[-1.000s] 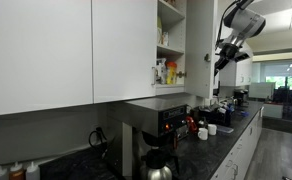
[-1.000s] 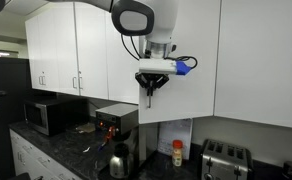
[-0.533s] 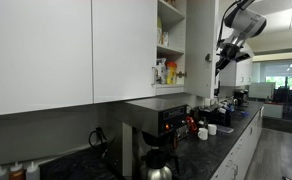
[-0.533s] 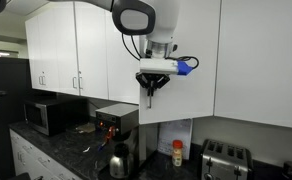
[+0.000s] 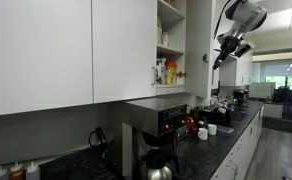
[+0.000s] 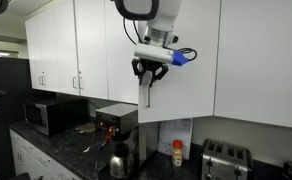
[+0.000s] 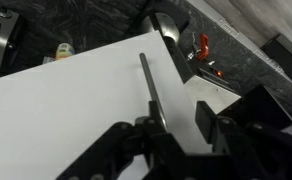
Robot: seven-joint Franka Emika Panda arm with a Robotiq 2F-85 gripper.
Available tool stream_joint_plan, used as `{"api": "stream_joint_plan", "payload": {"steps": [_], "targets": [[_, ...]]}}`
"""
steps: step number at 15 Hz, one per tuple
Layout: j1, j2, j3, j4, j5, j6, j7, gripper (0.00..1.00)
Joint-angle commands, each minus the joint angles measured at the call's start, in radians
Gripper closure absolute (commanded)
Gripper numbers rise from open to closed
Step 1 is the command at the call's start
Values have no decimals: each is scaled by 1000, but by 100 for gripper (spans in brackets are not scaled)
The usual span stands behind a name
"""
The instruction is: Open the third cabinet door from the right
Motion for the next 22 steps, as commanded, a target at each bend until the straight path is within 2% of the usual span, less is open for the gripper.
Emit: {"api": "stream_joint_plan", "payload": {"steps": [1, 4, 6, 16, 17, 22], "targets": [[-24, -6, -3, 85, 42, -170, 83, 27], [-26, -7, -6, 128, 57, -241, 128, 5], [-27, -4, -6, 151, 52, -271, 147, 0], [-35, -7, -20, 183, 6, -290, 240, 0], [-27, -18, -15, 159, 20, -269, 211, 0], [-28, -18, -18, 164, 20, -269, 233, 0]]}}
